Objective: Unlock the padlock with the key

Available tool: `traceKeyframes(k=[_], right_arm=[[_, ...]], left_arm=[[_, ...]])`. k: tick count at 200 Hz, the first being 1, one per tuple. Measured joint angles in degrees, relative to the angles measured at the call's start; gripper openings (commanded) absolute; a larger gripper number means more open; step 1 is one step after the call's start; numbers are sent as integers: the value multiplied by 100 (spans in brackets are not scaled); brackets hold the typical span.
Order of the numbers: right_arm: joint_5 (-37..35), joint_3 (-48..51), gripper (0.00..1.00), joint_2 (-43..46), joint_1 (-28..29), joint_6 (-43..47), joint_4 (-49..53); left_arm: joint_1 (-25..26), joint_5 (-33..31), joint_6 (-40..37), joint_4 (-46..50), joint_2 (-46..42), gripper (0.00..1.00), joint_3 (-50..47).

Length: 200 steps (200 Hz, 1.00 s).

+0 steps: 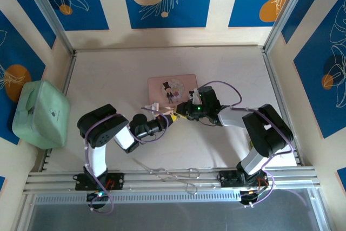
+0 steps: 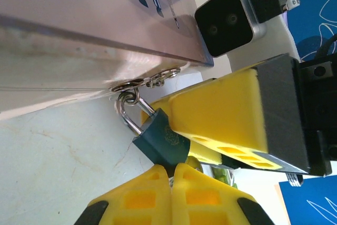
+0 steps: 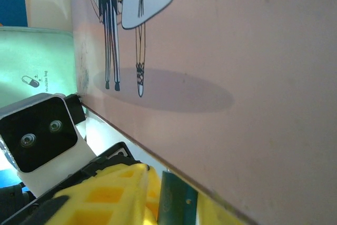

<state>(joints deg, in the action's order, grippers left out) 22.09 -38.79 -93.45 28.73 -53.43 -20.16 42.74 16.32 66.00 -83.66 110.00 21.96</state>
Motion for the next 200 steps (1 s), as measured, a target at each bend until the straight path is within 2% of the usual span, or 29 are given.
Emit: traceKeyframes(k=[39,52,73,83,101,116,125,176,200], right_arm=[[-70,26,0,-50,-26,72,-140],[-101,76,0,-50,-20,70,-238],[-225,192,0,-46,55,4,-472],[-350,236,0,-48,144,-83,-597],[-638,304,0,-48,374,-317,-811],[-863,361,0,-48,546,-525,-988],[-1008,409,0,-48,640,-645,-1115],[-1869,560,0,103,1010,-1279,-1300],[-2175,599,0,256,1158,-1552,-1143]], left_arm=[[-26,22,-2,2,11,0,24],[-31,24,4,4,11,20,26],[-31,22,35,11,-13,45,17],[-9,-11,92,28,-66,50,-20],[107,-105,195,155,-192,48,-151],[278,-286,297,234,-262,34,-286],[387,-420,426,251,-278,30,-361],[553,-1198,815,378,-393,30,-599],[555,-1484,925,487,-651,36,-664]])
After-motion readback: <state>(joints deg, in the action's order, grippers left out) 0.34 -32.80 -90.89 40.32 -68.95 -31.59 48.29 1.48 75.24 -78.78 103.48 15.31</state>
